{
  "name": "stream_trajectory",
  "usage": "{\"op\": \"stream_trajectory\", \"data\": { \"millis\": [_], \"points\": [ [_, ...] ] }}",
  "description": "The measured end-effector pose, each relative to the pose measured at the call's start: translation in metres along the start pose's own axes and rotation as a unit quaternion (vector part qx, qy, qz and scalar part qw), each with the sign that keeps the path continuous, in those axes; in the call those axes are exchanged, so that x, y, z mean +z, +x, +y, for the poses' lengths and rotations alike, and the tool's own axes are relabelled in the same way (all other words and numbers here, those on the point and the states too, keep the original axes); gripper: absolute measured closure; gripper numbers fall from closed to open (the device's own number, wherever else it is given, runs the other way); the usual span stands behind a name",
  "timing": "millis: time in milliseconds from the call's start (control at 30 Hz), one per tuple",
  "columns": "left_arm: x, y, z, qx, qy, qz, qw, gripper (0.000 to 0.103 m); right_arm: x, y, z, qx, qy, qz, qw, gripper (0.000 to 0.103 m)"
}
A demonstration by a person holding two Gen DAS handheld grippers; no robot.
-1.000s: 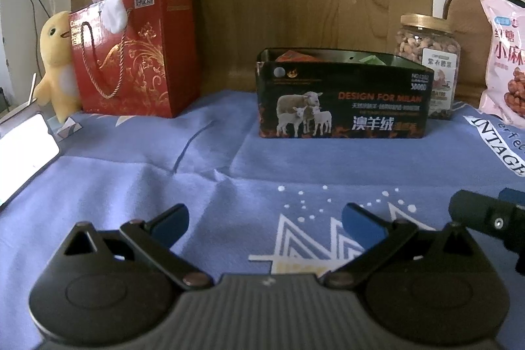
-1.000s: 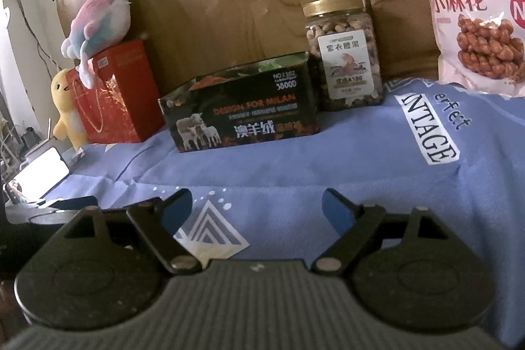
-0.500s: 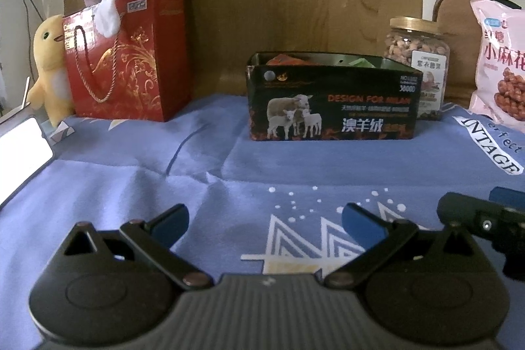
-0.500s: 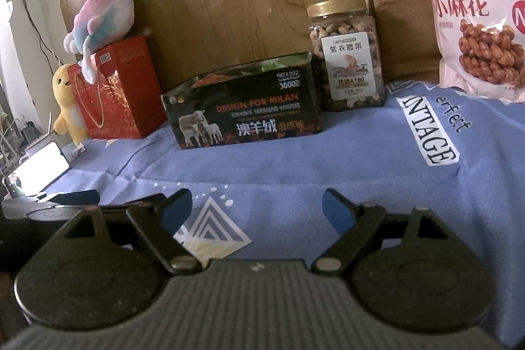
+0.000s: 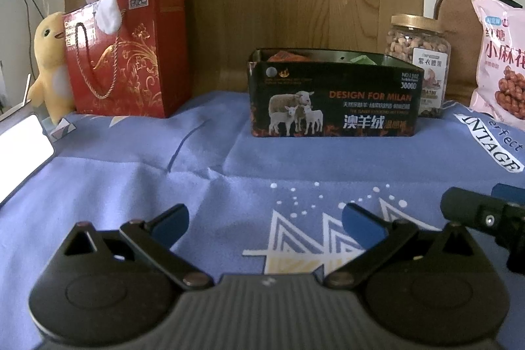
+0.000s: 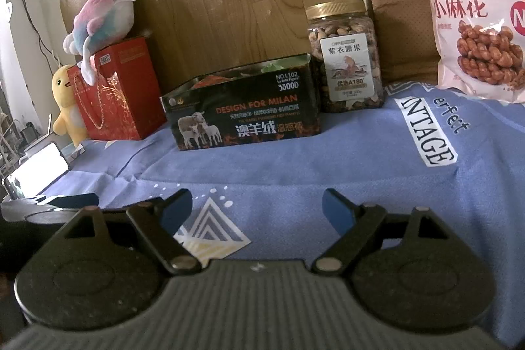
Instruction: Organize snacks
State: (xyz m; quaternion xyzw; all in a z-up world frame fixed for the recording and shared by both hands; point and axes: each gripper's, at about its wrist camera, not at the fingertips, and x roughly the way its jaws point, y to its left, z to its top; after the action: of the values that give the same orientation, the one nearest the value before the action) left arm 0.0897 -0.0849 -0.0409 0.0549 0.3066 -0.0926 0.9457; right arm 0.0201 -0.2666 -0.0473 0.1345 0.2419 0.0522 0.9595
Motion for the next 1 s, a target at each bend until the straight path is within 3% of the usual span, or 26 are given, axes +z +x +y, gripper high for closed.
{"op": "stream_trajectory", "data": {
  "millis": [300,567,767,1000],
  "points": [
    [-0.001,-0.004,0.002,-0.012,0.001,-0.010,0.9999,0.000,0.000,0.000,-0.001,0.001,-0.001,0.000,1.000,0.015],
    [0.000,-0.007,-0.002,0.016,0.009,-0.016,0.9997,0.000,0.000,0.000,-0.001,0.002,-0.001,0.000,1.000,0.015],
    [-0.003,-0.019,-0.007,0.062,0.019,-0.038,0.9972,0.000,0.001,-0.001,-0.002,0.005,0.003,0.000,1.000,0.015],
    [-0.005,-0.030,-0.005,0.068,0.008,-0.009,0.9976,0.000,-0.001,-0.003,0.002,0.003,-0.002,-0.001,1.000,0.015]
  ]
}}
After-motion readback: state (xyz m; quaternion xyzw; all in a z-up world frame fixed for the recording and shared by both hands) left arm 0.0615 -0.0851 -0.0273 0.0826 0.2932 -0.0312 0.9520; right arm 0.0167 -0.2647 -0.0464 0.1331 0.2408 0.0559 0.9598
